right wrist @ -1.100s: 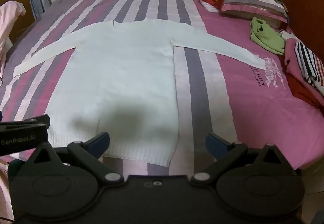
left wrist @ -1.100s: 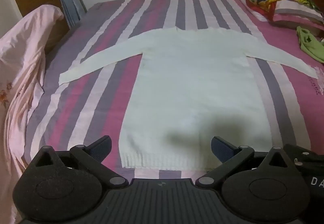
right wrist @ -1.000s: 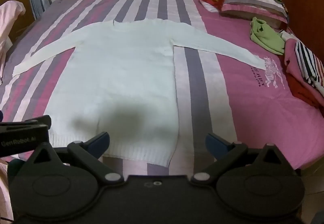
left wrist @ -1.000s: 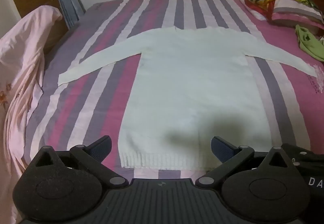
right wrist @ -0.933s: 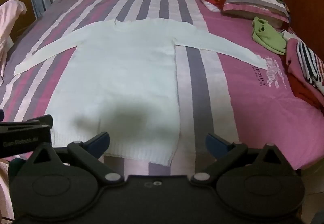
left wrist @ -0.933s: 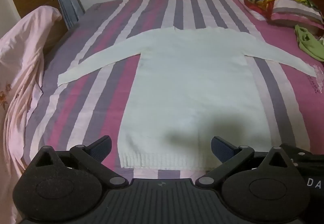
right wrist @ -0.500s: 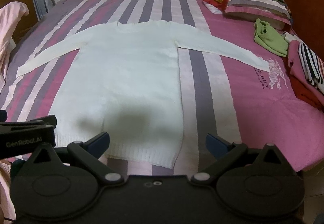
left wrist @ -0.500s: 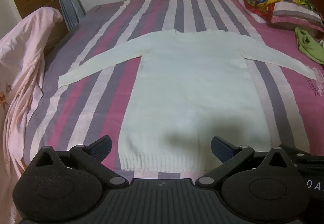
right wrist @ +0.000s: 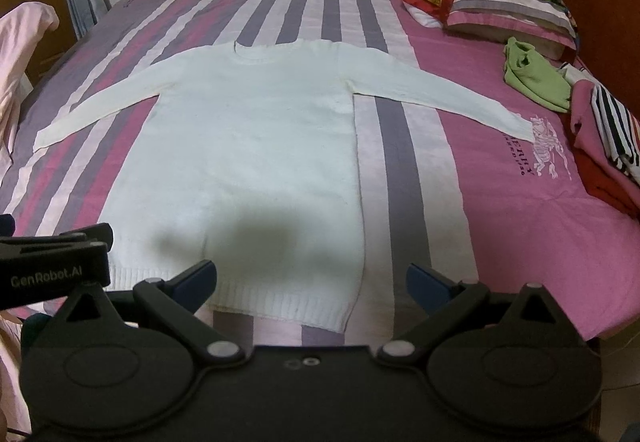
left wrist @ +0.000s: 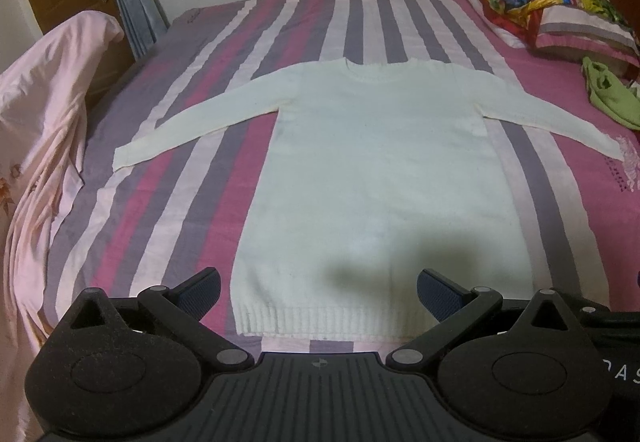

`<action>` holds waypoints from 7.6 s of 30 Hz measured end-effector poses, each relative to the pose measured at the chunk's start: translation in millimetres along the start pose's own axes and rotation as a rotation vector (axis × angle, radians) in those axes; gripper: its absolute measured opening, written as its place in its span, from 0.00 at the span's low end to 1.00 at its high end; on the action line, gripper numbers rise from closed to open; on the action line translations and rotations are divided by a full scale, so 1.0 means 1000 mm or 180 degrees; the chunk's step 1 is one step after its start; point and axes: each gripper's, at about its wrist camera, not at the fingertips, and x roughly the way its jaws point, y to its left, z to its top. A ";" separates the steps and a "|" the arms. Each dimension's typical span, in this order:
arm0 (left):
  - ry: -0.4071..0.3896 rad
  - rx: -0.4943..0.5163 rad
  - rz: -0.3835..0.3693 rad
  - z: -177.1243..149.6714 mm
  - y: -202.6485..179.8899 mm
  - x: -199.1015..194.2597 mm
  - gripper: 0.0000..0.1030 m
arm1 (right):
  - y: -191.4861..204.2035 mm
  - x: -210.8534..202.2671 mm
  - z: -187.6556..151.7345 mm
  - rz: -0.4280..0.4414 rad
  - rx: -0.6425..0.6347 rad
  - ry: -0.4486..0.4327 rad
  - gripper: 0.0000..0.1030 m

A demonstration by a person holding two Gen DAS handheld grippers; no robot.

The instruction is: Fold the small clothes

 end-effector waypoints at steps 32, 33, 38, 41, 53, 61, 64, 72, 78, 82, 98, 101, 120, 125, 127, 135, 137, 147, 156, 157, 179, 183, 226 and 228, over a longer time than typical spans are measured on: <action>-0.0030 0.0031 -0.0054 0.002 -0.001 0.005 1.00 | -0.004 0.001 0.000 -0.0025 0.0079 -0.0071 0.98; -0.0028 0.0024 -0.0065 0.002 -0.001 0.006 1.00 | -0.005 0.001 0.001 -0.0027 0.0086 -0.0074 0.98; 0.0040 0.0090 -0.0008 0.001 -0.001 0.009 1.00 | -0.007 0.003 0.001 -0.0047 0.0100 -0.0077 0.98; 0.0061 0.0123 0.0028 0.002 -0.002 0.014 1.00 | -0.008 0.005 0.002 -0.0053 0.0097 -0.0073 0.98; 0.0109 0.0107 -0.0009 0.009 -0.011 0.032 1.00 | -0.014 0.018 0.008 -0.0061 0.0111 -0.0119 0.98; 0.0106 0.0098 -0.0095 0.031 -0.020 0.060 1.00 | -0.060 0.045 0.022 0.0086 0.0552 -0.0106 0.98; 0.0060 0.0145 -0.0063 0.042 -0.029 0.075 1.00 | -0.076 0.056 0.028 0.0017 0.0626 -0.0120 0.98; 0.0087 0.0099 -0.0110 0.076 -0.051 0.122 1.00 | -0.106 0.089 0.056 -0.0213 0.0560 -0.0258 0.96; 0.0103 0.0093 -0.0022 0.105 -0.068 0.163 1.00 | -0.148 0.135 0.078 -0.0267 0.0761 -0.0263 0.96; 0.0154 0.0040 0.0064 0.125 -0.074 0.193 1.00 | -0.193 0.171 0.093 -0.0338 0.1060 -0.0257 0.96; 0.0315 -0.0030 0.0149 0.164 -0.085 0.272 1.00 | -0.290 0.267 0.135 -0.0510 0.1907 -0.0241 0.95; 0.0323 -0.0030 0.0139 0.163 -0.085 0.276 1.00 | -0.292 0.273 0.139 -0.0503 0.1935 -0.0262 0.92; 0.0315 -0.0050 0.0175 0.165 -0.079 0.295 1.00 | -0.331 0.307 0.152 -0.0429 0.2535 -0.0220 0.40; 0.0347 -0.0059 0.0207 0.166 -0.078 0.305 1.00 | -0.341 0.312 0.156 -0.0495 0.2693 -0.0346 0.24; 0.0353 -0.0094 0.0188 0.168 -0.076 0.307 1.00 | -0.341 0.309 0.158 -0.0512 0.2666 -0.0435 0.09; 0.0283 -0.0094 0.0103 0.172 -0.067 0.311 1.00 | -0.308 0.293 0.181 -0.0534 0.2227 -0.0791 0.05; 0.0283 -0.0115 0.0068 0.174 -0.060 0.313 1.00 | -0.290 0.291 0.196 -0.0432 0.2062 -0.0865 0.05; 0.0270 -0.0639 -0.0472 0.176 0.007 0.323 1.00 | -0.105 0.314 0.264 0.0709 0.1198 -0.0840 0.05; 0.0118 -0.0851 -0.0714 0.167 0.040 0.334 1.00 | 0.025 0.363 0.252 0.1457 0.0735 -0.0117 0.40; 0.0152 -0.0874 -0.0775 0.168 0.039 0.336 1.00 | 0.025 0.364 0.250 0.1485 0.0733 -0.0080 0.43; -0.0164 0.0236 -0.0836 0.218 -0.116 0.362 0.52 | -0.117 0.303 0.212 0.1310 0.1294 -0.0547 0.52; -0.0237 0.0351 -0.0953 0.210 -0.125 0.357 0.52 | -0.123 0.306 0.209 0.1362 0.1354 -0.0538 0.53; -0.0360 -0.1702 -0.0669 0.162 0.065 0.386 0.72 | -0.058 0.357 0.233 0.0900 0.0806 -0.0276 0.53; -0.0397 -0.1741 -0.0716 0.159 0.071 0.383 0.72 | -0.055 0.350 0.232 0.0962 0.0797 -0.0355 0.53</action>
